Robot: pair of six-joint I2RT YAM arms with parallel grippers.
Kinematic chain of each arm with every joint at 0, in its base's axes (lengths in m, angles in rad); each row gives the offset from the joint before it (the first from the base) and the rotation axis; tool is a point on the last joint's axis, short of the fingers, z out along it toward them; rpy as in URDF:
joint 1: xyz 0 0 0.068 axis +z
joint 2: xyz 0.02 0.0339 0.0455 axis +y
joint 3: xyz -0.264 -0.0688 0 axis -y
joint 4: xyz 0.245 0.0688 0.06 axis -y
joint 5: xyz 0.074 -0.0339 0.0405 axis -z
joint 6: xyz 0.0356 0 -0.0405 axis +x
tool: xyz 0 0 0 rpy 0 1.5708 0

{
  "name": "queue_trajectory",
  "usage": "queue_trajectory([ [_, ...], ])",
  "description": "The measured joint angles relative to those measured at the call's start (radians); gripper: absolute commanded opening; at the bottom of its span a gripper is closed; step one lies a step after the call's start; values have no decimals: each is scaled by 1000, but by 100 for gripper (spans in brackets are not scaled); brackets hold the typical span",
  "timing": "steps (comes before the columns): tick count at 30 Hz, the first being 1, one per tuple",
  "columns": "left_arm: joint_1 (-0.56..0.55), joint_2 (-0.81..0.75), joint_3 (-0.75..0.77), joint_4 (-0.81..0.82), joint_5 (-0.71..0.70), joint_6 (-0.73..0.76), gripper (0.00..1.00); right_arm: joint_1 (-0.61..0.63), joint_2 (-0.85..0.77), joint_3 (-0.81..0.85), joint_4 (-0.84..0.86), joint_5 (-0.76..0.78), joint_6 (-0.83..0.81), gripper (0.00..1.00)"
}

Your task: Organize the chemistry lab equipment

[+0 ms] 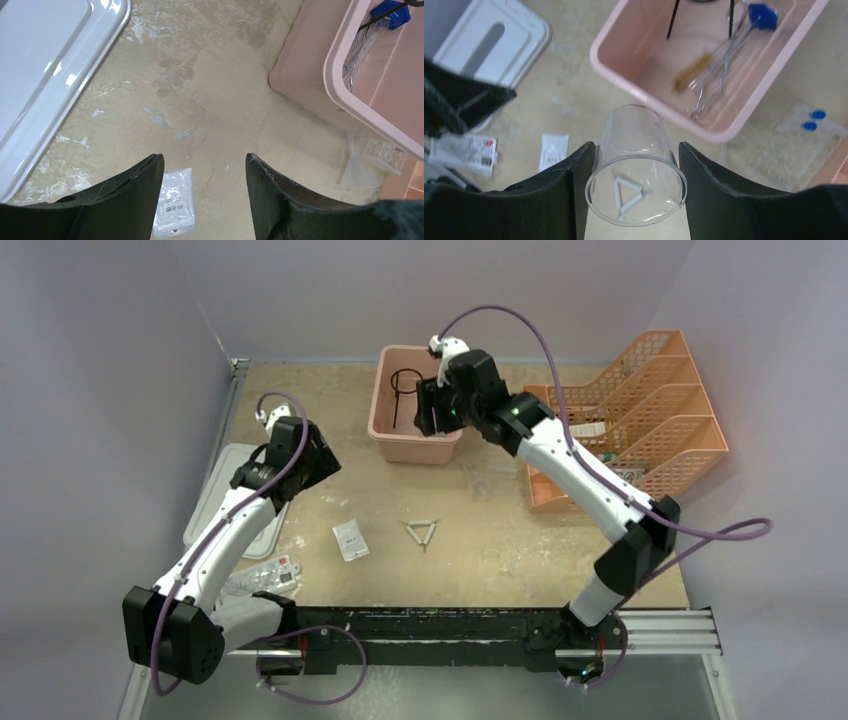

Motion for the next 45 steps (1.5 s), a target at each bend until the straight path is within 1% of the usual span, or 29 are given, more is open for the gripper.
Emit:
queue_trajectory([
  [5,5,2,23,-17,-6,11,60,-71,236,260,-10,-21,-29,46],
  [9,7,4,74,-62,-54,56,60,-88,429,446,-66,-22,-65,46],
  [13,12,4,112,-89,-96,96,60,-84,563,525,-109,-28,-101,47],
  [19,13,19,113,-98,-105,111,60,-79,708,620,-155,-37,-131,47],
  [26,13,45,113,-102,-102,115,60,-70,801,663,-163,-13,-151,48],
  [33,13,58,113,-105,-92,115,60,-57,859,699,-169,31,-166,50],
  [39,14,58,113,-105,-90,115,60,-53,918,726,-154,34,-179,53],
  [42,15,58,113,-105,-90,115,60,-50,949,768,-154,34,-188,55],
  [45,17,58,113,-106,-90,116,60,-50,957,782,-151,35,-195,62],
])
